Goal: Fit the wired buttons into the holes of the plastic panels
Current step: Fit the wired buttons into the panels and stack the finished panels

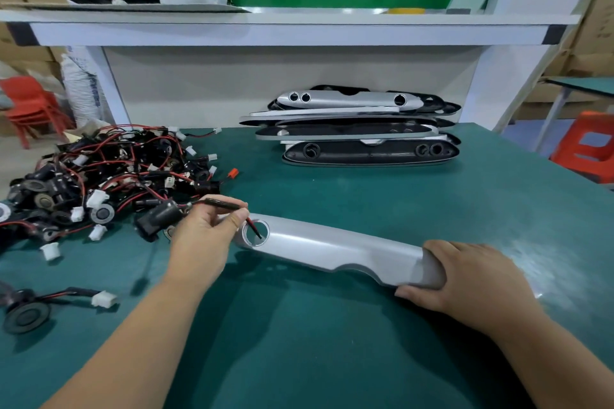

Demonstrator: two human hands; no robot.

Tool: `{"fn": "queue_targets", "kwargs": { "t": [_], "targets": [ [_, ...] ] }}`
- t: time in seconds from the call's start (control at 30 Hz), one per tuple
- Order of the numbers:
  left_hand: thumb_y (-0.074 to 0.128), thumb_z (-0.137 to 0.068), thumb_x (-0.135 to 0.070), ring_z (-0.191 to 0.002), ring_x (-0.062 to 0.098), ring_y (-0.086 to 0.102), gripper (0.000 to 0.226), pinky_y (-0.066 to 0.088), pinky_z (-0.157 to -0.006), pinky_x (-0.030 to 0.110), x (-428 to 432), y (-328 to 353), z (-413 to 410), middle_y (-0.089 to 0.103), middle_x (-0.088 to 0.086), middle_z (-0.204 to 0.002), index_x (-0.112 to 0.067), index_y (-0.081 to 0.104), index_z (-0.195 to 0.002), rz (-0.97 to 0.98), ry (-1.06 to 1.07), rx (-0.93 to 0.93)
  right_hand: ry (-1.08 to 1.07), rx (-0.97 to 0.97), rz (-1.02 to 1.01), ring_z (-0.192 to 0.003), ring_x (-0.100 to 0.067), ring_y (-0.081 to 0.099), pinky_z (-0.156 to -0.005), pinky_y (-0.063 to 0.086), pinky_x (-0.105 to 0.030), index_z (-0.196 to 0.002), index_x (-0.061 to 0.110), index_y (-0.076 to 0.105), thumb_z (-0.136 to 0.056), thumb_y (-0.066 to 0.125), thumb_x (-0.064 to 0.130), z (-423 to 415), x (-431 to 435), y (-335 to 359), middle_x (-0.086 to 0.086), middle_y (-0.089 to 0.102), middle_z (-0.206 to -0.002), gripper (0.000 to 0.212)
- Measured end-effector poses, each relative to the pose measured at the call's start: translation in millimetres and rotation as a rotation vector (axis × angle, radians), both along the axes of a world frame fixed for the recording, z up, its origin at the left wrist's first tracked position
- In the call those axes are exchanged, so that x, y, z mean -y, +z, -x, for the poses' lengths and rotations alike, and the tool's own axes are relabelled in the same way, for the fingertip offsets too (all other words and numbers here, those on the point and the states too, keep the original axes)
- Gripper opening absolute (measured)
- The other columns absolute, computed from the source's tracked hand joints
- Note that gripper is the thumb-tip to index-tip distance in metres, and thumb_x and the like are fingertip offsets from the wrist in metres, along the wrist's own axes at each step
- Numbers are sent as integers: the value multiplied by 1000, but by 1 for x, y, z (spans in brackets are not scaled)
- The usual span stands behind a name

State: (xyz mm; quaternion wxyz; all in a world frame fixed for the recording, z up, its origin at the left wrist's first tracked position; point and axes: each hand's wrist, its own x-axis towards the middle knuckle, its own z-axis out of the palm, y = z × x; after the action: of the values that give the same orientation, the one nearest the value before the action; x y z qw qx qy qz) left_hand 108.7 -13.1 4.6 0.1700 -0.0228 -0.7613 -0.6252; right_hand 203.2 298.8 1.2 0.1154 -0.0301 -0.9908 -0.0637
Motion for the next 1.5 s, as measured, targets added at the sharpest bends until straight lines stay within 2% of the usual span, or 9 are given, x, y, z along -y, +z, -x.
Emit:
{"fn": "queue_targets", "kwargs": {
  "t": [0.1,0.3,0.43,0.53,0.63,0.9,1.07,1.2,1.5],
  "targets": [
    [69,-84,-28,-94,14,61,4,46,-91,33,-1,-2,0,70,-8,-97,-31,69,-86,72,119,46,-21,-18,37,-63,-8,34,-53,18,-18,-85,37,45,-50,21,96,0,1,0,17,37,-65,72],
    [71,-83,-22,-111,14,52,6,37,-96,23,-16,-11,5,58,-22,-108,-24,66,-81,-206,109,75,-55,-34,29,-65,-9,35,-60,22,-26,-90,37,49,-52,21,95,3,12,0,16,44,-70,75],
    [69,-85,-25,-125,20,44,10,34,-109,35,-16,-18,8,45,-11,-134,-26,65,-76,-105,173,104,-47,-54,43,-65,-9,36,-63,23,-26,-87,36,47,-54,22,94,5,24,-1,16,44,-69,71],
    [61,-92,-25,-124,22,49,12,36,-107,34,-14,-16,7,53,1,-132,-27,64,-103,-171,158,134,-56,-47,52,-65,-9,36,-63,23,-26,-85,36,43,-57,24,92,5,25,-1,16,41,-69,66],
    [54,-94,-35,-133,24,38,47,28,-113,39,-11,-15,4,41,5,-145,-16,46,-137,39,164,234,-59,-41,40,-67,-9,37,-65,24,-26,-87,36,41,-58,24,92,6,23,-2,16,42,-72,65],
    [48,-94,-39,-106,27,49,27,34,-86,31,9,9,-38,57,-1,-112,-14,59,-92,676,-10,406,3,-97,44,-77,-10,53,-68,24,-27,-85,36,36,-58,21,92,7,23,-7,17,60,-85,64],
    [62,-86,-33,-85,13,59,3,41,-69,30,37,23,-61,68,-9,-98,-35,63,-85,699,187,208,22,-112,24,-83,-7,56,-71,25,-25,-90,36,44,-58,18,93,6,23,-9,17,60,-88,70],
    [69,-83,-30,-127,28,37,52,37,-101,44,69,16,-48,49,3,-133,-33,47,-129,872,209,300,24,-113,14,-87,-7,57,-71,24,-26,-96,36,49,-59,21,94,7,23,-9,18,61,-91,75],
    [62,-90,-22,-112,25,51,56,44,-82,35,79,3,-28,53,3,-133,-36,31,-133,1032,11,349,46,-127,64,-89,-8,57,-74,26,-25,-99,35,51,-57,21,93,5,20,-11,18,61,-91,78]
  ]
}}
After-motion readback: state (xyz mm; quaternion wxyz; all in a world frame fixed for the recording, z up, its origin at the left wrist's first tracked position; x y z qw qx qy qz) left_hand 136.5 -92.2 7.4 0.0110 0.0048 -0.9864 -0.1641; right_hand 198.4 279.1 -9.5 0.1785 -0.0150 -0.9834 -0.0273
